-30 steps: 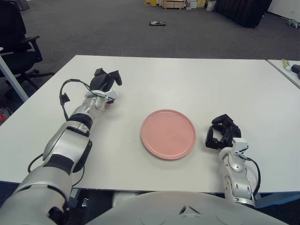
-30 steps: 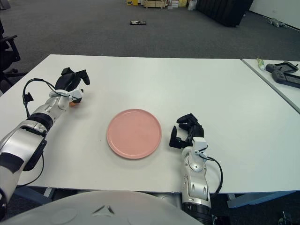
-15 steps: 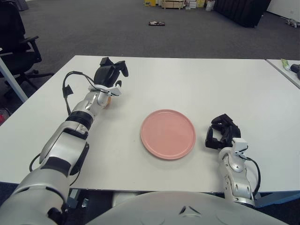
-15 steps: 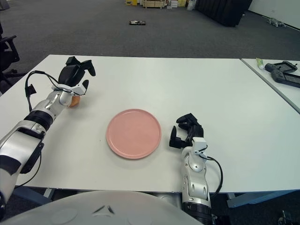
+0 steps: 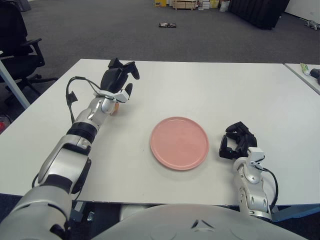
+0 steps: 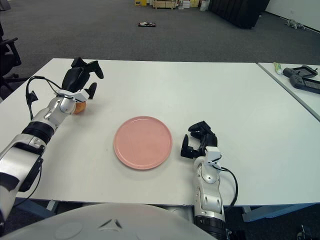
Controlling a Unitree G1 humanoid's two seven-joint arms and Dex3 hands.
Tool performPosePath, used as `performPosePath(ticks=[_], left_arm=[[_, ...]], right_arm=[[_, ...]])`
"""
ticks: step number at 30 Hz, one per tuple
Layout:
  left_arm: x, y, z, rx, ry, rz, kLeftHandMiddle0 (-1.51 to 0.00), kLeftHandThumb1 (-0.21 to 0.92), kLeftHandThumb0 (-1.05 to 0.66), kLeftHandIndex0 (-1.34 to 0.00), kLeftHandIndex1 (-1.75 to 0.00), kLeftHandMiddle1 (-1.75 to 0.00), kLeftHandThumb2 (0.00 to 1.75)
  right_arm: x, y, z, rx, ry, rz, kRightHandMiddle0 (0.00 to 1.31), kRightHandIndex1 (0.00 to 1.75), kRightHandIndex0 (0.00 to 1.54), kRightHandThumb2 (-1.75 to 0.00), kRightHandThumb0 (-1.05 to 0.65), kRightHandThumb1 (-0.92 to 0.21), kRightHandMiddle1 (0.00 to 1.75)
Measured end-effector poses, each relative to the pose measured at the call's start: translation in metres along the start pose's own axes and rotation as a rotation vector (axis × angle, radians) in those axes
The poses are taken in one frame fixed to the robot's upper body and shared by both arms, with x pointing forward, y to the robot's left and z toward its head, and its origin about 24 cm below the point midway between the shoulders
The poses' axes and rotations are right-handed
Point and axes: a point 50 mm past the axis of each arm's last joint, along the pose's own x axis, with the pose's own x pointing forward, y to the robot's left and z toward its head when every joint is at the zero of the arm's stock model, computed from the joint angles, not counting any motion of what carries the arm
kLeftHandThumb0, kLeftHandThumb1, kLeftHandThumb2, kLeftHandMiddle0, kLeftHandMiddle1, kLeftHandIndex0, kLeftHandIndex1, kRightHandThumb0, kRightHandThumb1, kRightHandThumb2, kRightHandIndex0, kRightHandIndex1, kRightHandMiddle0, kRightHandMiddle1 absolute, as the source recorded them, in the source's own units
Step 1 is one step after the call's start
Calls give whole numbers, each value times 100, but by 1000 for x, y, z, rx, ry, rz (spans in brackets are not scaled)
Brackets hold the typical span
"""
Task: Put the apple into the plate.
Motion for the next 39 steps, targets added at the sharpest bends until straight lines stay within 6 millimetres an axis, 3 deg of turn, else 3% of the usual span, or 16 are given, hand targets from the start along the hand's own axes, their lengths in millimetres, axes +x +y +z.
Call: performPosePath(ticks=[9, 17, 19, 21, 23, 24, 25, 28, 29, 31, 34, 39], left_arm=[[-2, 0, 4, -16, -16, -46, -89, 3, 0, -60, -175, -159, 160], [-8, -6, -33, 110, 184, -148, -90, -3, -1, -66, -168, -172, 169], [-12, -5, -45, 148, 252, -163, -84, 3, -1, -61, -169, -173, 163], [-16, -3, -55, 174, 310, -169, -64, 25, -23, -55, -172, -174, 138], [-19, -1, -61, 192, 362, -170, -27, 53, -64, -22, -169, -170, 102], [-20, 0, -65, 201, 396, -169, -22, 58, -70, -18, -168, -170, 96], [-22, 1, -68, 206, 424, -168, -18, 62, -75, -14, -163, -161, 91], [-27, 4, -78, 222, 531, -174, -5, 80, -92, -4, -130, -116, 63], [-28, 5, -79, 225, 553, -178, -4, 81, -93, -3, -127, -112, 61], [-29, 5, -82, 226, 588, -188, -1, 83, -93, -1, -98, -75, 55], [-29, 5, -84, 223, 619, -222, 0, 83, -92, 0, -66, -44, 51], [-29, 5, -85, 236, 636, -287, 0, 82, -92, 0, -31, -17, 51]], right_arm=[[0, 1, 0, -4, 6, -3, 73, 175, 94, -175, -1, 9, 162], [0, 2, 1, -7, 2, 0, 74, 175, 94, -175, -1, 10, 161], [0, 2, 1, -7, 2, 0, 74, 175, 94, -175, -1, 10, 161], [0, 2, 1, -8, 2, 0, 74, 175, 94, -175, -1, 10, 161], [-1, 2, 1, -9, 3, -1, 74, 175, 94, -175, -1, 10, 160], [0, 1, 1, -9, 3, -2, 74, 175, 95, -175, -1, 10, 160], [0, 1, 1, -9, 3, -3, 74, 175, 95, -175, -1, 10, 160], [0, 1, 0, -10, 4, -3, 75, 175, 95, -175, -1, 10, 160], [0, 1, 0, -10, 4, -3, 75, 175, 95, -175, -1, 10, 160], [0, 1, 0, -9, 4, -3, 74, 175, 95, -175, -1, 10, 160], [0, 1, 0, -8, 2, 0, 74, 175, 95, -175, -1, 10, 160], [0, 1, 0, -5, -3, 4, 74, 175, 95, -175, -1, 10, 161]])
